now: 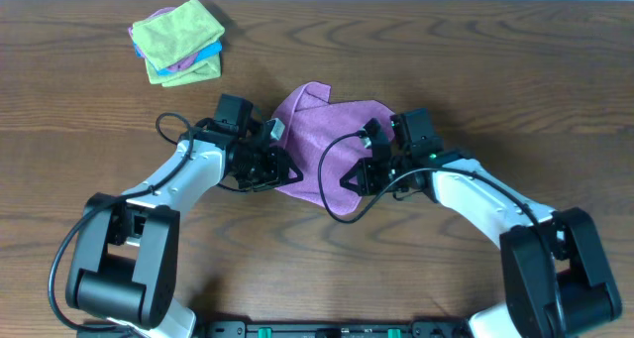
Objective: Fold the cloth
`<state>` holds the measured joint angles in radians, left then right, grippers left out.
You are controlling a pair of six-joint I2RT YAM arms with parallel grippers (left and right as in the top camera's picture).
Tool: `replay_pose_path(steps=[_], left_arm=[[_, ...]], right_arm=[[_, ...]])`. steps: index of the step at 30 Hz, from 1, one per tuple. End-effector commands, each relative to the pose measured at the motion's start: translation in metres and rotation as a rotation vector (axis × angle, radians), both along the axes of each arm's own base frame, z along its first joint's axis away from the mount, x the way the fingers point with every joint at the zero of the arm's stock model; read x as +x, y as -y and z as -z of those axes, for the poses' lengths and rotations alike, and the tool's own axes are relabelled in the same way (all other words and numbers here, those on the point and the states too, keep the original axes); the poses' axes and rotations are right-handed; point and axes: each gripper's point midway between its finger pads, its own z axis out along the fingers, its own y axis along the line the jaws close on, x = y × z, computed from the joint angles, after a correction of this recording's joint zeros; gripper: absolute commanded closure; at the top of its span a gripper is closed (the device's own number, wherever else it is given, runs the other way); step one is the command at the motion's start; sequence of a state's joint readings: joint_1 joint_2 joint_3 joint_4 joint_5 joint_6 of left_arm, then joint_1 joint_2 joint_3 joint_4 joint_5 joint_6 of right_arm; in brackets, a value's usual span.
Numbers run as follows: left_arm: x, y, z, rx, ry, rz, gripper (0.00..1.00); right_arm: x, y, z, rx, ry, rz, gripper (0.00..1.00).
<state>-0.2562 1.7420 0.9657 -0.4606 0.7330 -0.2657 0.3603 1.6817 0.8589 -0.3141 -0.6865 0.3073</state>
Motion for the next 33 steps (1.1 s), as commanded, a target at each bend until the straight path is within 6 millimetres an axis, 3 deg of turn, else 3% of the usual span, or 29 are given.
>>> replay_pose_path(steps=[1,8,18,26,33], left_arm=[[0.008,-0.005,0.007,0.073,0.024,-0.013,0.61],[0.009,-0.01,0.017,0.188,0.062,-0.006,0.62],[0.02,-0.034,0.028,0.348,0.109,-0.052,0.63],[0.028,-0.038,0.028,0.372,0.143,-0.067,0.73],[0.039,-0.056,0.03,0.475,0.181,-0.124,0.73]], right_arm=[[-0.001,-0.005,0.0,-0.017,0.014,-0.001,0.99],[-0.001,-0.006,0.006,-0.077,0.039,0.004,0.98],[-0.003,-0.004,0.009,-0.092,0.034,0.005,0.98],[-0.019,-0.001,0.03,-0.183,0.011,-0.011,0.99],[-0.034,0.004,0.05,-0.215,-0.013,-0.008,0.98]])
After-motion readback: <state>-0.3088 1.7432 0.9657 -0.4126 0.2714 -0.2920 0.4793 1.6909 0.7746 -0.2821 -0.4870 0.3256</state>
